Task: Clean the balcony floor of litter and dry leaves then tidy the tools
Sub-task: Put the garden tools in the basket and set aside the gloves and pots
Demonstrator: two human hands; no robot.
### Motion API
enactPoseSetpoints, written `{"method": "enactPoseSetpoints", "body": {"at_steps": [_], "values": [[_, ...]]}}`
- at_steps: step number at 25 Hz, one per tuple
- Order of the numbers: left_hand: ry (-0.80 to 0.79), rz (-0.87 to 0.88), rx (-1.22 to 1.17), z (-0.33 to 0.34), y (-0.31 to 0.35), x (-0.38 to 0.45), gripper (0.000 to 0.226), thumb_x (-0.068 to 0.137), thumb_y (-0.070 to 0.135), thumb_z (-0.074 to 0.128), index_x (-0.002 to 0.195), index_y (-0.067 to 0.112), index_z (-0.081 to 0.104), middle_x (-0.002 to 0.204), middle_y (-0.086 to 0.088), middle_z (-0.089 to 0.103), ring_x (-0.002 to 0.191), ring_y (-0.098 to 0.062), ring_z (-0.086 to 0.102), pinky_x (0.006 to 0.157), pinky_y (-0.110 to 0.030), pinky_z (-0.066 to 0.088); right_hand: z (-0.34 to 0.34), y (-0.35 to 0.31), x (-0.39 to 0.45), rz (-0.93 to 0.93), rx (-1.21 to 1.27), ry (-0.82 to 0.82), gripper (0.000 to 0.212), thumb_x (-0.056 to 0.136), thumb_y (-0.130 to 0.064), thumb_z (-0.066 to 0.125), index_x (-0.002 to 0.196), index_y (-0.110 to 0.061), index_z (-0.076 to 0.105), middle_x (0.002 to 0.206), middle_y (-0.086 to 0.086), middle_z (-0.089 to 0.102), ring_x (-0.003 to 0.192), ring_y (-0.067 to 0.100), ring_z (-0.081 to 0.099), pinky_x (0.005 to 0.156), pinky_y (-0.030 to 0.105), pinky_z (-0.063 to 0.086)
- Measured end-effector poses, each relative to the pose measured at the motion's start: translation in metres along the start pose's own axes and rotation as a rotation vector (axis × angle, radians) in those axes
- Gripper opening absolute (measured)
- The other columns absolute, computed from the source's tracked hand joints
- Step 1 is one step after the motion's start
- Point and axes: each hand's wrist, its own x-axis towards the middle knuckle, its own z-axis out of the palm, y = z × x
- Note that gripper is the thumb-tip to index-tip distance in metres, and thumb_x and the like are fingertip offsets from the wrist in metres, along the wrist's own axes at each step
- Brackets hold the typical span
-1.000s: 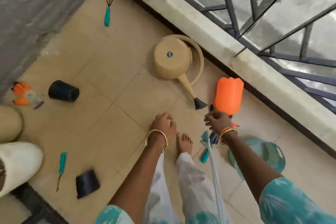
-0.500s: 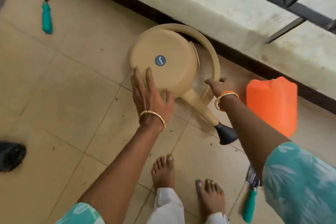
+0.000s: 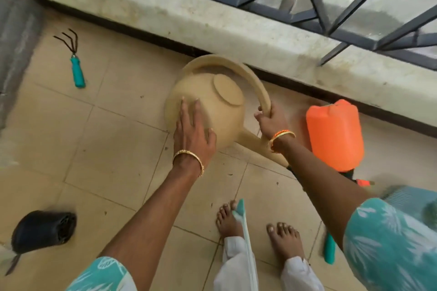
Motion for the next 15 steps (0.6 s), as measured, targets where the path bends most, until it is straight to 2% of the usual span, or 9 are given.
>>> {"method": "enactPoseSetpoints", "body": {"at_steps": [3, 4, 5, 6, 8, 10, 13, 15], "values": [[0.083, 0.214, 0.243, -0.043, 0.024, -0.009, 0.096, 0.077, 0.021, 0.064, 0.151, 0.023, 0.003, 0.159, -0.016, -0.003, 0.144, -0.034, 0.013, 0.111, -0.046, 0.027, -0.022, -0.015, -0.061, -0.226, -0.207, -0.065, 0.022, 0.087, -0.006, 0.052, 0.109, -0.009, 0.05, 0.091, 0.011, 0.058, 0.082, 0.027, 0.053, 0.072, 0.033, 0.041], [0.087, 0.281, 0.302, -0.065, 0.034, -0.01, 0.096, 0.076, 0.022, 0.065, 0.151, 0.025, 0.005, 0.159, -0.015, 0.0, 0.145, -0.034, 0.011, 0.112, -0.047, 0.024, -0.034, -0.018, -0.084, -0.3, -0.25, -0.073, 0.022, 0.085, -0.005, 0.053, 0.106, -0.008, 0.052, 0.091, 0.013, 0.059, 0.084, 0.03, 0.054, 0.074, 0.037, 0.043], [0.028, 0.32, 0.337, -0.083, 0.042, -0.012, 0.09, 0.077, 0.024, 0.065, 0.151, 0.025, 0.013, 0.158, -0.013, 0.009, 0.145, -0.032, 0.013, 0.112, -0.047, 0.022, -0.044, -0.019, -0.104, -0.366, -0.312, -0.073, 0.022, 0.083, -0.004, 0.055, 0.105, -0.008, 0.053, 0.091, 0.014, 0.06, 0.086, 0.033, 0.054, 0.075, 0.041, 0.044], [-0.1, 0.341, 0.384, -0.097, 0.048, -0.014, 0.077, 0.081, 0.027, 0.063, 0.148, 0.025, 0.025, 0.154, -0.01, 0.024, 0.142, -0.029, 0.022, 0.11, -0.044, 0.023, -0.054, -0.019, -0.123, -0.404, -0.352, -0.082, 0.022, 0.081, -0.004, 0.056, 0.103, -0.007, 0.055, 0.09, 0.014, 0.06, 0.086, 0.035, 0.053, 0.074, 0.044, 0.043], [-0.381, 0.393, 0.438, -0.117, 0.063, -0.03, 0.046, 0.087, 0.03, 0.059, 0.131, 0.023, 0.051, 0.131, -0.006, 0.054, 0.125, -0.027, 0.045, 0.102, -0.037, 0.035, -0.074, -0.018, -0.158, -0.444, -0.414, -0.062, 0.019, 0.08, -0.006, 0.056, 0.099, -0.008, 0.058, 0.087, 0.012, 0.059, 0.083, 0.035, 0.052, 0.071, 0.041, 0.038], [-0.546, 0.447, 0.376, -0.126, 0.075, -0.055, 0.028, 0.087, 0.022, 0.06, 0.114, 0.013, 0.061, 0.111, -0.011, 0.062, 0.109, -0.032, 0.055, 0.09, -0.038, 0.044, -0.096, -0.014, -0.192, -0.439, -0.414, -0.004, 0.017, 0.077, -0.01, 0.055, 0.093, -0.009, 0.059, 0.082, 0.01, 0.057, 0.078, 0.032, 0.052, 0.069, 0.038, 0.034], [-0.489, 0.552, 0.193, -0.121, 0.081, -0.107, 0.015, 0.082, 0.017, 0.058, 0.09, 0.005, 0.063, 0.085, -0.016, 0.064, 0.083, -0.037, 0.059, 0.071, -0.04, 0.046, -0.123, 0.001, -0.238, -0.377, -0.39, 0.094, 0.018, 0.072, -0.014, 0.058, 0.089, -0.012, 0.061, 0.078, 0.007, 0.056, 0.075, 0.03, 0.052, 0.071, 0.039, 0.036], [-0.385, 0.624, 0.104, -0.11, 0.089, -0.144, 0.023, 0.074, 0.027, 0.05, 0.078, 0.007, 0.061, 0.071, -0.014, 0.062, 0.068, -0.037, 0.058, 0.063, -0.038, 0.045, -0.14, 0.015, -0.267, -0.314, -0.34, 0.167, 0.019, 0.068, -0.013, 0.061, 0.087, -0.014, 0.062, 0.077, 0.006, 0.057, 0.076, 0.03, 0.055, 0.073, 0.041, 0.041]]}}
